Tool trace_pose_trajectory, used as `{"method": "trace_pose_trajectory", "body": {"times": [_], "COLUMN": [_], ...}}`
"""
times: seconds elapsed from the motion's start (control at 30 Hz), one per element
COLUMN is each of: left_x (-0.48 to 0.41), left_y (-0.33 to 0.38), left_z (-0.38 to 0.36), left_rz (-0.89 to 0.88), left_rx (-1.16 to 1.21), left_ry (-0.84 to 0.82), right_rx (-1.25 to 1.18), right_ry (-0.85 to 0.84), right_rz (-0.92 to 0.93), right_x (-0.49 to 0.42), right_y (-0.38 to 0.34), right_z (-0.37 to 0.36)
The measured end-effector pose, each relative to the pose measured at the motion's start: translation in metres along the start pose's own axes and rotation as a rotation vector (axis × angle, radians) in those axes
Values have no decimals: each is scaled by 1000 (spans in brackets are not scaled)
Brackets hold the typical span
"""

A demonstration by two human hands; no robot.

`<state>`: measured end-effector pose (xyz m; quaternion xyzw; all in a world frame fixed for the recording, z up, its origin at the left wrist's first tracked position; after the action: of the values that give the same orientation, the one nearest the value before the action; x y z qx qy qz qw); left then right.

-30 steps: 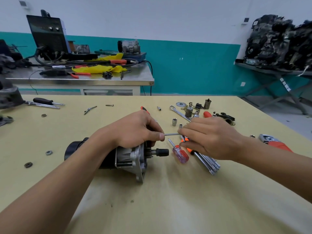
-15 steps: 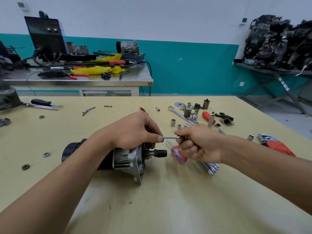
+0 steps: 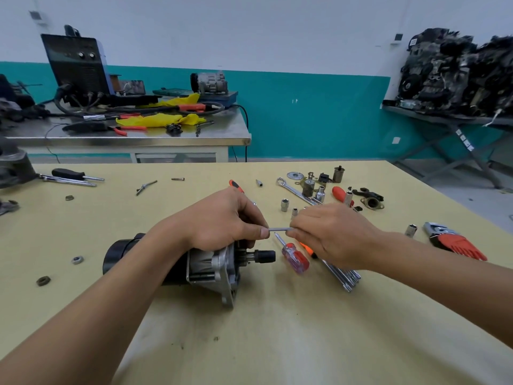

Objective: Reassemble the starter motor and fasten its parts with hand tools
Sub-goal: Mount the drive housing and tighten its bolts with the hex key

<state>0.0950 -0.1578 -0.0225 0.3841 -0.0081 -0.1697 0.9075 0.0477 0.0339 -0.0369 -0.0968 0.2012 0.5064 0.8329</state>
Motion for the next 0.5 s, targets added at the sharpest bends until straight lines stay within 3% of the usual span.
{"method": "trace_pose_trajectory", "body": {"times": [0.17, 0.37, 0.43, 0.5], "left_x": [1, 2, 3, 3], "left_y": [0, 1, 1, 1], "left_z": [0, 0, 0, 1], "left_rz": [-4, -3, -3, -3], "left_rx": [13, 31, 34, 35], "left_ry": [3, 8, 6, 3], "right_rx": [-779, -1361, -1371, -1093], "right_ry": [-331, -469, -487, -408], "right_rz": [-571, -1044, -1056, -847], "right_x": [4, 9, 7, 5], "right_y": [-2, -11, -14, -11], "right_z": [-9, -11, -8, -4]}}
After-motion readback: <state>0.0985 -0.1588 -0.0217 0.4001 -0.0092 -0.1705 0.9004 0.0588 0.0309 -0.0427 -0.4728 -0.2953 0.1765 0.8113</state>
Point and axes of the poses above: each hand's wrist, its own x-axis away from the middle knuckle, its own z-axis out of the back of the hand, y = z × x, the point moved 3 cm from there along -x, towards the middle knuckle, and after that the axes turned 7 degrees about -z, right-handed, at the moved point
